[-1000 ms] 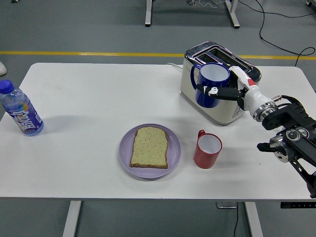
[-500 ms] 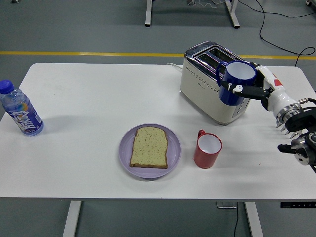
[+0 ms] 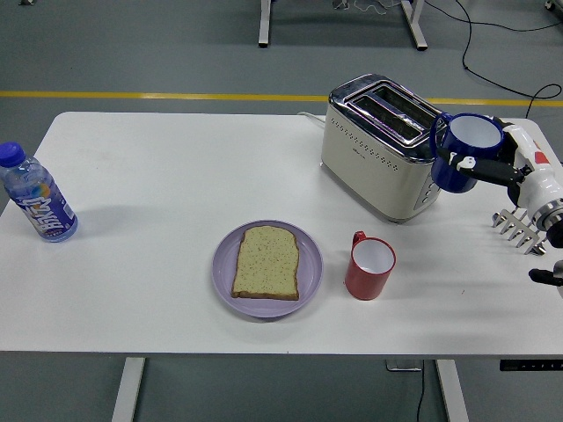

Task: Pick up the cup,pour liquid into bread,place the cup on the desk

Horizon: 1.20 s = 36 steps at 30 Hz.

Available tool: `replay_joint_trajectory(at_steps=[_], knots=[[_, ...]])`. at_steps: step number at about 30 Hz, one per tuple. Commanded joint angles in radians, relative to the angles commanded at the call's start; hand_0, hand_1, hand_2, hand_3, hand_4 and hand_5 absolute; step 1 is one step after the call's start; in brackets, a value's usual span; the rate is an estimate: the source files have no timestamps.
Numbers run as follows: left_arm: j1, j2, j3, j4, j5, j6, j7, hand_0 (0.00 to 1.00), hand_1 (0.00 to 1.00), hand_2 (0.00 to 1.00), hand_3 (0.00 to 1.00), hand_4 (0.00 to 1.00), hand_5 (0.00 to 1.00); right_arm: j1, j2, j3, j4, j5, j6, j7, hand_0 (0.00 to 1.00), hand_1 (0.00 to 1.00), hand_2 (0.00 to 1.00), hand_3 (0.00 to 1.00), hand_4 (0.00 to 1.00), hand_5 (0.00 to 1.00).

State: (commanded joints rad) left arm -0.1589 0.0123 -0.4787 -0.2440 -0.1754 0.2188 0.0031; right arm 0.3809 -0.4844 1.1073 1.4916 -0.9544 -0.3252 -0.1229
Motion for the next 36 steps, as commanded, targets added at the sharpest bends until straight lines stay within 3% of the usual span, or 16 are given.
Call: replay_joint_trajectory(at_steps=[7, 36], knots=[[0.0, -0.001, 0.003, 0.0, -0.003, -0.002, -0.001, 0.69, 0.756, 0.773, 0.611, 0.396, 0.998, -0.052, 0.003, 0.024, -0.001, -0.022, -0.053, 0.052, 0.4, 0.388, 0.519, 0.516, 0.72, 0.002], [-0.003, -0.002, -0.006, 0.0, 0.016, -0.002, 0.005, 0.69, 0.756, 0.773, 0.611, 0.396, 0.998, -0.232, 0.039, 0.065, -0.021, -0.108, -0.147, 0.18, 0.401, 0.386, 0.518, 0.516, 0.72, 0.002]])
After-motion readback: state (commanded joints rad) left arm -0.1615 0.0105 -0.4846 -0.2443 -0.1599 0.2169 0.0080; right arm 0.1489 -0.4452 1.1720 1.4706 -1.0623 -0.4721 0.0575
